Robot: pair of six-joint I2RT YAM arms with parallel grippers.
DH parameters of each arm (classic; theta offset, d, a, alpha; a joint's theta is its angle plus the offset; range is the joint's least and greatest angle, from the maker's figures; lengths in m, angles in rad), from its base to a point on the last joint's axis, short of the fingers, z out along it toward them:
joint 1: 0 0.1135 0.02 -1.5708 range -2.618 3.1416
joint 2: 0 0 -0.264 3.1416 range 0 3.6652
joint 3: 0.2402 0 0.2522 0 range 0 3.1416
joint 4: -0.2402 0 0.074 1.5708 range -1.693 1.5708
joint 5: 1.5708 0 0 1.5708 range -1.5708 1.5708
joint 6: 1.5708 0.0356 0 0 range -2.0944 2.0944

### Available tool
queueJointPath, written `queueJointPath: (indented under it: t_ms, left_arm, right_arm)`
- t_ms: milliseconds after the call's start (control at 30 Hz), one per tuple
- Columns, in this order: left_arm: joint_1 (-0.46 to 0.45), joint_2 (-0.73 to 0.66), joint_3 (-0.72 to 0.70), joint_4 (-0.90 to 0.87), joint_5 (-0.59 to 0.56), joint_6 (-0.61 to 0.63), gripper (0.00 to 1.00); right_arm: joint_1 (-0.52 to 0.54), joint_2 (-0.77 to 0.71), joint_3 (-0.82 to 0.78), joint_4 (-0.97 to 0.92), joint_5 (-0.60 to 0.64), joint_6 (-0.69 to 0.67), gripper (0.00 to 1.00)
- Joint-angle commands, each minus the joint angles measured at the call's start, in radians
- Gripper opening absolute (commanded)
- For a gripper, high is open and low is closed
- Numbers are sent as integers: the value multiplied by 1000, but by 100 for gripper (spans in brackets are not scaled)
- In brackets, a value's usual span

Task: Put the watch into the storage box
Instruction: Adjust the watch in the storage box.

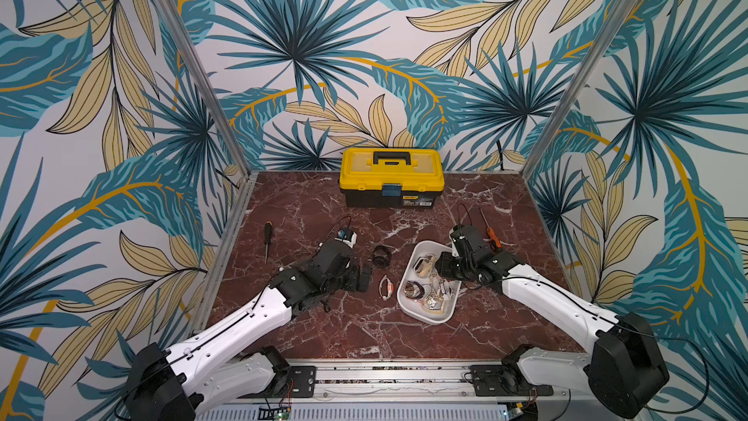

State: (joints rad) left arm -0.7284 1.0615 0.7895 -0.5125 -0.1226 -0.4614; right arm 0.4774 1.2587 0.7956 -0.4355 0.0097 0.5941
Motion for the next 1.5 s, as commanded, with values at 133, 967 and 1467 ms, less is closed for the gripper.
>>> queueJointPath:
  t_ms: [133, 967, 1467]
  left_arm:
    - [5, -8, -22, -3, -8, 0, 100]
    - [6, -6, -49, 6, -22, -3, 100]
    - [6, -6, -56, 4, -17, -2, 100]
  right_arm:
    - [-2, -22, -32, -42, 17, -25, 36]
    - [-3, 67, -32, -43, 129, -99, 0]
    - [-16, 82, 17, -35, 167, -122, 0]
